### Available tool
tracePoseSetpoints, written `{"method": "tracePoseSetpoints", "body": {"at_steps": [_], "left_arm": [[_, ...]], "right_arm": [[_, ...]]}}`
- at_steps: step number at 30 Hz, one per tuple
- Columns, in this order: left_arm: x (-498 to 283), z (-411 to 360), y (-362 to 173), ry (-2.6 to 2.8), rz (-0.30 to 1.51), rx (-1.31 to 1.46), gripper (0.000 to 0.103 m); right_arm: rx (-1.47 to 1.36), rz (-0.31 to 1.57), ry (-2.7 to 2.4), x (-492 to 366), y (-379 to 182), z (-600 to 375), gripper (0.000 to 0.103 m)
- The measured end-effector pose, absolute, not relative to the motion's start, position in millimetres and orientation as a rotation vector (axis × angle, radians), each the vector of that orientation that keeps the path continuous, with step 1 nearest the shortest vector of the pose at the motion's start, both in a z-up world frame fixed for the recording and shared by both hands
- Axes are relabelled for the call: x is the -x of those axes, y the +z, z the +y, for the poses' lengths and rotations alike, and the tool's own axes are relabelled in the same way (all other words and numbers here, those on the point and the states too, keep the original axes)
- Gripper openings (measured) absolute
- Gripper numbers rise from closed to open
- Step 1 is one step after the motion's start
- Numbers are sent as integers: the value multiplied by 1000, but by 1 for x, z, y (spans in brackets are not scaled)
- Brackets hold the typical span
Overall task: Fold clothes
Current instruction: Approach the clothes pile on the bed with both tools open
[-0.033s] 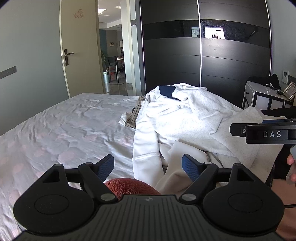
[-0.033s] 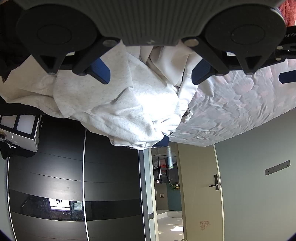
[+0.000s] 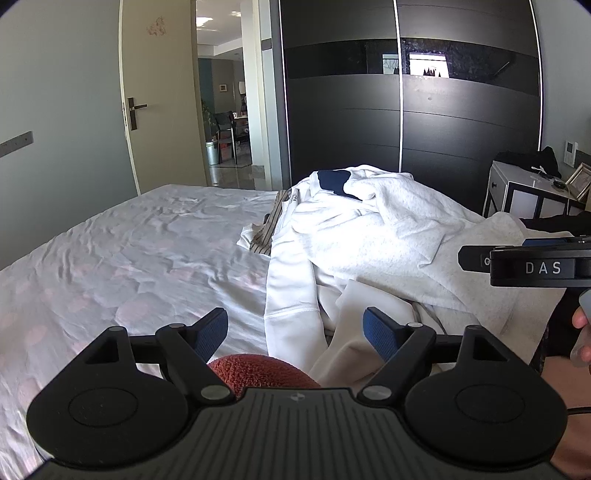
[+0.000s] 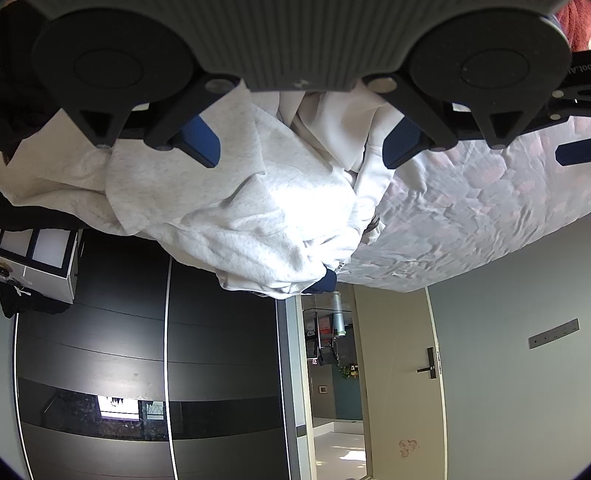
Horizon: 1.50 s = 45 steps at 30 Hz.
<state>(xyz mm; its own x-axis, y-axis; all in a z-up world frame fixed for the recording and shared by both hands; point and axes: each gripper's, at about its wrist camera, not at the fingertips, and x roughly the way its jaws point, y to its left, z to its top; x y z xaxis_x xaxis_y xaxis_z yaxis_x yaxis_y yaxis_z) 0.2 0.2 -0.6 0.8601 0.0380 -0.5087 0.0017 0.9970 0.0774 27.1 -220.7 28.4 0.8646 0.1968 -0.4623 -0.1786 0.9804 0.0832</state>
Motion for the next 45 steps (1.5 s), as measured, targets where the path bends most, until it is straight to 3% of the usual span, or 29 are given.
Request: {"method": "tracePoseSetpoints", "body": {"at_steps": [45], "left_arm": [[-7, -1, -6, -14, 615, -17, 93]], "right_arm": [[-24, 520, 223, -26, 19, -226, 97]]}}
